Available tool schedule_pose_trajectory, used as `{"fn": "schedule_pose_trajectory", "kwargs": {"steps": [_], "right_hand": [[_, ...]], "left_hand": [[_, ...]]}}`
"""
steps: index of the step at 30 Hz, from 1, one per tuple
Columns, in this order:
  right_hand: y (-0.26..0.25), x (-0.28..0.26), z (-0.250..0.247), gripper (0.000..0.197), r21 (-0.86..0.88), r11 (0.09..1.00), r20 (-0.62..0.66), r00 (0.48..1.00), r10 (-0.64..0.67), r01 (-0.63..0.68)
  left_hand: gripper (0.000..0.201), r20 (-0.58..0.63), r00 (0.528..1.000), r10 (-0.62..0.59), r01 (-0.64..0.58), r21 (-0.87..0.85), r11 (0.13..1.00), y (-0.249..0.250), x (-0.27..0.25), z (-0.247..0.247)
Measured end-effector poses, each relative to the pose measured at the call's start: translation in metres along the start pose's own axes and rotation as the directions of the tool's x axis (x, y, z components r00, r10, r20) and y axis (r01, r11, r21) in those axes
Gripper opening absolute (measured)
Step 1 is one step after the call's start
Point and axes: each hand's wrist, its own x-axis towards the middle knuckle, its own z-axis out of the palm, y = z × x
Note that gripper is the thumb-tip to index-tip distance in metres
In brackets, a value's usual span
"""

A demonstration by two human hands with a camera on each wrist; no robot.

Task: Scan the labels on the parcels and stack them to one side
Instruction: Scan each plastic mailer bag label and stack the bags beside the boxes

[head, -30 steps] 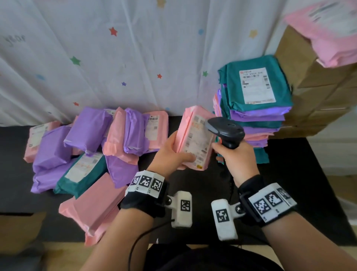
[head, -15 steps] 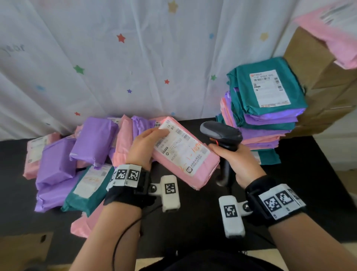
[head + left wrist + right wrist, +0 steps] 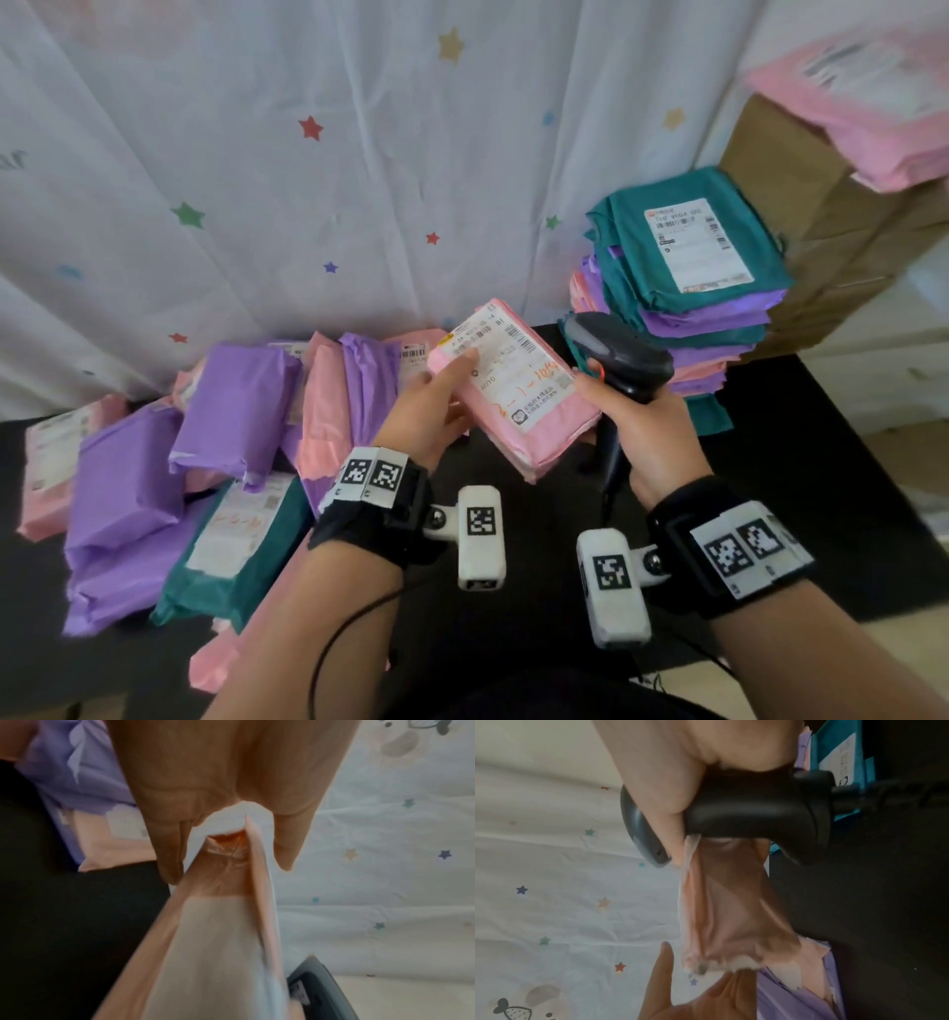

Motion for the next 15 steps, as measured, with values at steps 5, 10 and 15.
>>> {"fn": "schedule_pose_trajectory", "kwargs": {"steps": [5, 10, 15], "right_hand": [[0.002, -0.003, 0.002, 0.036, -0.020, 0.997, -0.088, 0.993, -0.075, 0.073], [0.003, -0.001, 0.000, 0.019, -0.232, 0.967, -0.098, 0.987, -0.128, 0.103], [0.004, -0.007, 0.011, 0.012, -0.272, 0.954, -0.003, 0.991, -0.131, 0.126]], "left_hand": [[0.032, 0.176, 0.970, -0.168, 0.143, 0.145, 0.979, -0.028, -0.009, 0.017], [0.044, 0.103, 0.992, -0.072, 0.055, 0.158, 0.986, -0.036, -0.009, 0.010], [0.061, -0.072, 0.991, 0.110, -0.074, 0.388, 0.919, -0.036, -0.004, -0.005]]}}
